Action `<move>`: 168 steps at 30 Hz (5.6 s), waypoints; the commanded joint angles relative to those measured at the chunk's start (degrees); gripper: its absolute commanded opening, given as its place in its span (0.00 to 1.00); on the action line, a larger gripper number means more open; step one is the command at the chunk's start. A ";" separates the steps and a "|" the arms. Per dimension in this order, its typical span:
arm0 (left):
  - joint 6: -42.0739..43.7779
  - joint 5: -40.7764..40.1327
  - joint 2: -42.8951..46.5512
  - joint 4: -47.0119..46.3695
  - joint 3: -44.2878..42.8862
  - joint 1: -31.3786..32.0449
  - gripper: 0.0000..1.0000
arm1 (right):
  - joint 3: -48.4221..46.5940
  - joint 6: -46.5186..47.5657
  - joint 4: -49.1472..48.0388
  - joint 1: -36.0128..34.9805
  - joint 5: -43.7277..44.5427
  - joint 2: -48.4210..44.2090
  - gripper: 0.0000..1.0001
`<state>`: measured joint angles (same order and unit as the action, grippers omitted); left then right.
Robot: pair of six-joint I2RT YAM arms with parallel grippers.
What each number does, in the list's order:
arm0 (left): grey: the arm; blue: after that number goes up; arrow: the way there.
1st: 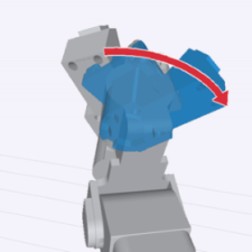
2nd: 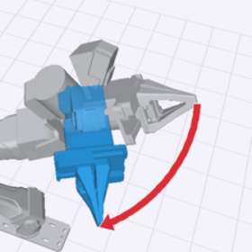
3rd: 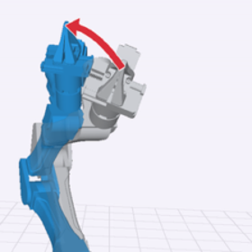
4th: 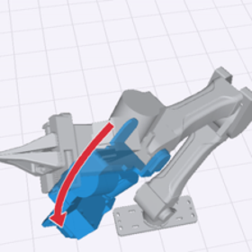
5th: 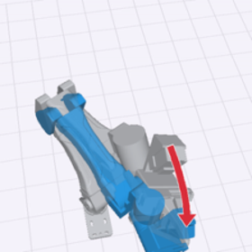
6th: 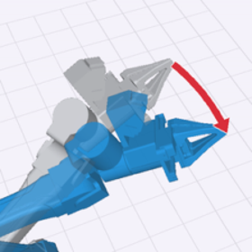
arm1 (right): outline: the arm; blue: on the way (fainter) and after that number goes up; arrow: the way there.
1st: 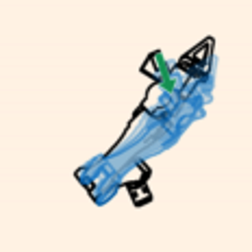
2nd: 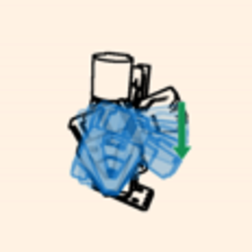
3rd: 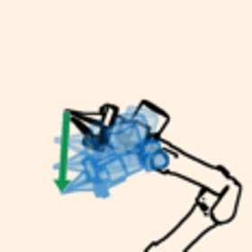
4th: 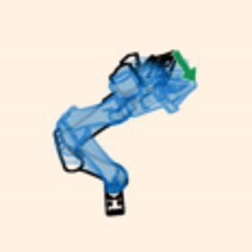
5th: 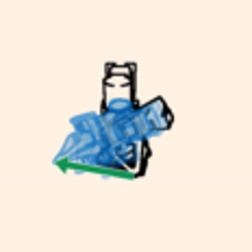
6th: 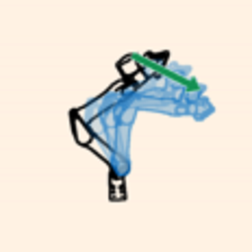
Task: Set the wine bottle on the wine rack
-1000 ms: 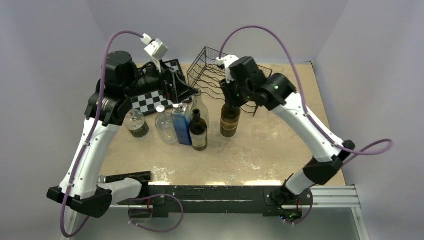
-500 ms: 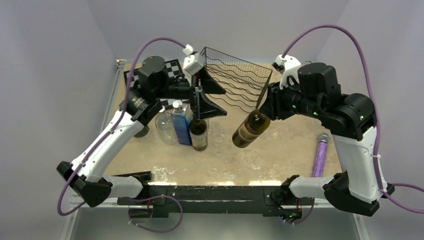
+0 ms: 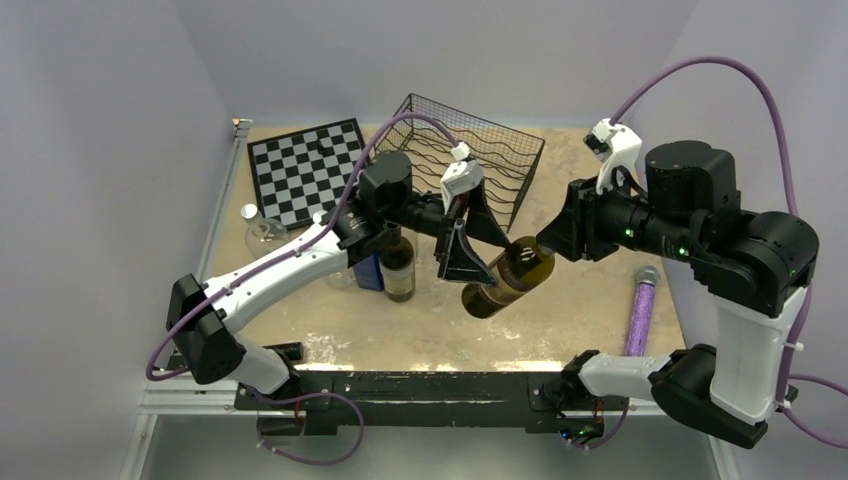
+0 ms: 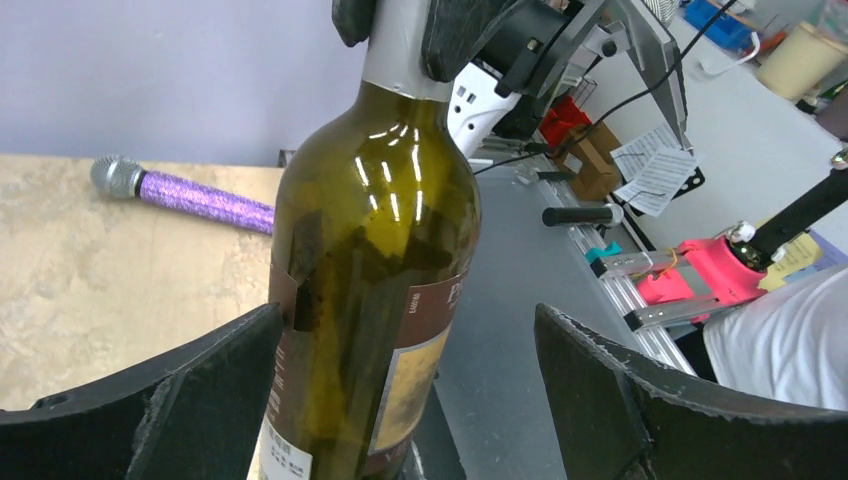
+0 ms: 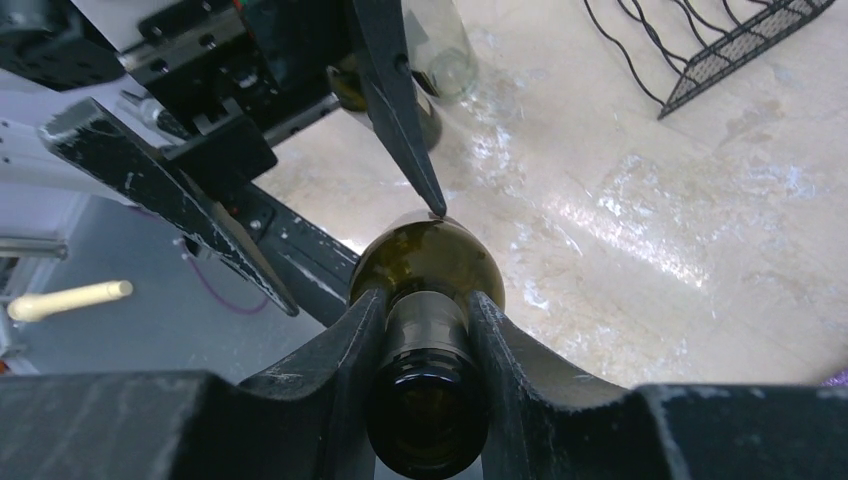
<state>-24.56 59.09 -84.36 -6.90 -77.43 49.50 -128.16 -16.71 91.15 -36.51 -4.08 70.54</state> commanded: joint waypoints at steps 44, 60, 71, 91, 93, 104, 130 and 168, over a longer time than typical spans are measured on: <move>59.22 -26.15 5.66 16.95 -6.55 0.54 0.00 | 5.68 0.63 -29.30 0.34 -15.22 -7.26 0.61; 91.16 -39.92 0.08 8.61 -10.88 0.43 0.00 | -4.74 2.14 -12.18 0.54 0.36 -0.72 0.89; 99.25 -41.46 0.90 9.97 -11.24 0.43 0.00 | -0.65 0.90 0.33 0.82 -2.27 5.09 0.59; 99.49 -41.23 4.89 7.93 -7.17 0.16 0.00 | 6.12 0.42 -10.76 0.86 3.91 -3.36 0.87; 99.33 -41.08 5.22 7.87 -7.06 0.16 0.00 | 6.20 0.48 -8.80 0.83 3.90 -2.18 0.87; 97.33 -38.27 6.92 7.81 -5.74 0.34 0.00 | 6.49 0.42 -2.13 0.83 -2.08 4.91 0.58; 94.21 -43.10 4.87 7.86 -6.98 0.25 0.00 | 13.64 -2.28 -3.43 0.87 -5.94 3.33 0.29; 72.83 -65.65 3.52 4.79 -16.01 0.21 0.99 | 43.11 -7.31 -33.53 0.83 5.97 -8.54 0.00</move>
<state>58.54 2.92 -81.52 -7.53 -83.02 49.69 -92.75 -24.77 73.82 -35.62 7.68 66.83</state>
